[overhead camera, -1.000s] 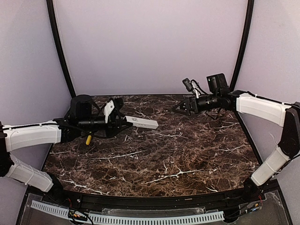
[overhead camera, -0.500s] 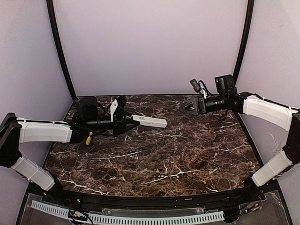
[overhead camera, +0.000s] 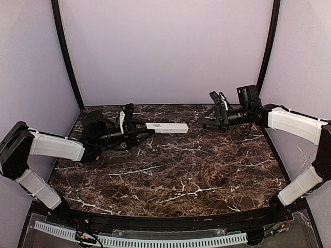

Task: Unload the batteries from the remote control

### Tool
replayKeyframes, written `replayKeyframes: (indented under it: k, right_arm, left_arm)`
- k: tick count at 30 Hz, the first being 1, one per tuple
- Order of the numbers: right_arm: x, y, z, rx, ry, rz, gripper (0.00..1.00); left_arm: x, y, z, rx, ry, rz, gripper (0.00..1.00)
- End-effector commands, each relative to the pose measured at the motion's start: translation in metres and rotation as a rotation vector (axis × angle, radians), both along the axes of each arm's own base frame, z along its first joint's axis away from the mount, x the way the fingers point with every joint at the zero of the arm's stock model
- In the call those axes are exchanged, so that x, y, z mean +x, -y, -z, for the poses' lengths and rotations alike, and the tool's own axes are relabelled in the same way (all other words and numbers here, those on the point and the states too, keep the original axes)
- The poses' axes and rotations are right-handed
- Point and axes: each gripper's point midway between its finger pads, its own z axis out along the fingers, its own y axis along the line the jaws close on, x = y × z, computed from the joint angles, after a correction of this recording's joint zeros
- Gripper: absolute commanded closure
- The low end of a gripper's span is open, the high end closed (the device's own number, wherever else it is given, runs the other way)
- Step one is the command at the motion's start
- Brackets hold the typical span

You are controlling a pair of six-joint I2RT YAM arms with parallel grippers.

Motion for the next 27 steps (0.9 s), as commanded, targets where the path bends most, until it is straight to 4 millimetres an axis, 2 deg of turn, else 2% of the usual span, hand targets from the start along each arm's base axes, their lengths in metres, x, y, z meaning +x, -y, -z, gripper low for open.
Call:
replayKeyframes:
  k: [1, 6, 14, 21, 27]
  right_arm:
    - [-0.002, -0.003, -0.006, 0.062, -0.074, -0.006, 0.01]
    - [0.002, -0.005, 0.002, 0.053, -0.125, 0.014, 0.01]
    - [0.003, -0.018, 0.003, 0.071, -0.191, -0.020, 0.01]
    - [-0.012, -0.045, -0.002, 0.116, -0.223, -0.129, 0.05]
    - [-0.026, -0.066, -0.012, 0.176, -0.247, -0.222, 0.16]
  left_arm:
    - [-0.009, 0.005, -0.023, -0.100, 0.047, 0.061, 1.00]
    - [-0.008, 0.009, -0.021, -0.103, 0.048, 0.070, 1.00]
    - [-0.011, 0.012, -0.022, -0.103, 0.053, 0.092, 1.00]
    - [-0.016, 0.016, -0.023, -0.104, 0.068, 0.105, 1.00]
    - [-0.019, 0.017, -0.023, -0.109, 0.081, 0.117, 1.00]
